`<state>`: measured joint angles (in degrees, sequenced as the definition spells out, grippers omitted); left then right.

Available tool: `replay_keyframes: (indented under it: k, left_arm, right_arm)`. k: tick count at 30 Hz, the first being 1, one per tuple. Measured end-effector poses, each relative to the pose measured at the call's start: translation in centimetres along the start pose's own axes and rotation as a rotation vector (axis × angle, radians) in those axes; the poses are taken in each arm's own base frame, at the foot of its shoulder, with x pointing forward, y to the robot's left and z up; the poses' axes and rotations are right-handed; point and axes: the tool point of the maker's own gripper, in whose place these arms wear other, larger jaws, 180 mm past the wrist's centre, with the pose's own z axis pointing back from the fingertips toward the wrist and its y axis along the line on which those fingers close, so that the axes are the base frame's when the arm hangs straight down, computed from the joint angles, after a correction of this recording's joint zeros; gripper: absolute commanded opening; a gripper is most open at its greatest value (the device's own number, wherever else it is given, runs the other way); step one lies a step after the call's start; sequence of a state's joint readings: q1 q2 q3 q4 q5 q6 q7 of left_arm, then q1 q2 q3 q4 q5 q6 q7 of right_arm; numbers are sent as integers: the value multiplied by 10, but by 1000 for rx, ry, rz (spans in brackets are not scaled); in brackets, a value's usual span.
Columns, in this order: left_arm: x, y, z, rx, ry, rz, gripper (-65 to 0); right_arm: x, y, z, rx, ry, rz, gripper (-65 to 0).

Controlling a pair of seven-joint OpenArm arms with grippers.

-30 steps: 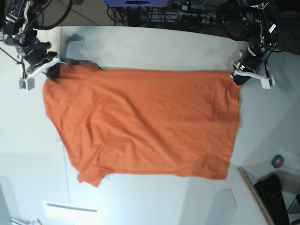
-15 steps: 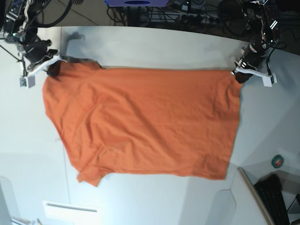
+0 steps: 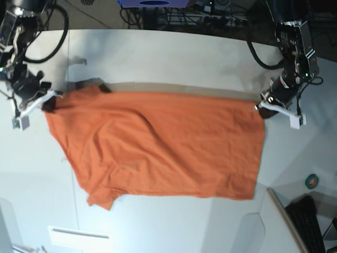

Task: Layout the t-shirt on the table in an organized manner, then fold the t-shirt properly
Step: 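Lift the held shirt edge with both grippers and swing it across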

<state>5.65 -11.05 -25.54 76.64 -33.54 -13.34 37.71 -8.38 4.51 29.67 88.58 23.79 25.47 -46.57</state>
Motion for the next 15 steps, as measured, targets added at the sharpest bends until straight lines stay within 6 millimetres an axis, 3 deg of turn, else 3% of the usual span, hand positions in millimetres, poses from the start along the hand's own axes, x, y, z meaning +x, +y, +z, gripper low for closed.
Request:
replay_keyframes:
  k: [5, 8, 12, 15]
  left_arm:
    - [68, -55, -31, -52, -70, -36, -650]
    - [111, -104, -53, -132, -97, -81, -650]
    - [179, -172, -69, -224, -150, -130, -650]
    - [220, -212, -77, -265, -171, -127, -650]
  right_arm:
    - [71, -2, -25, 35, -35, -2, -650]
    - [118, -16, -34, 35, -63, -27, -650]
    - [197, -33, -27, 37, -147, -47, -650]
    - [257, -43, -8, 19, -218, -34, -650]
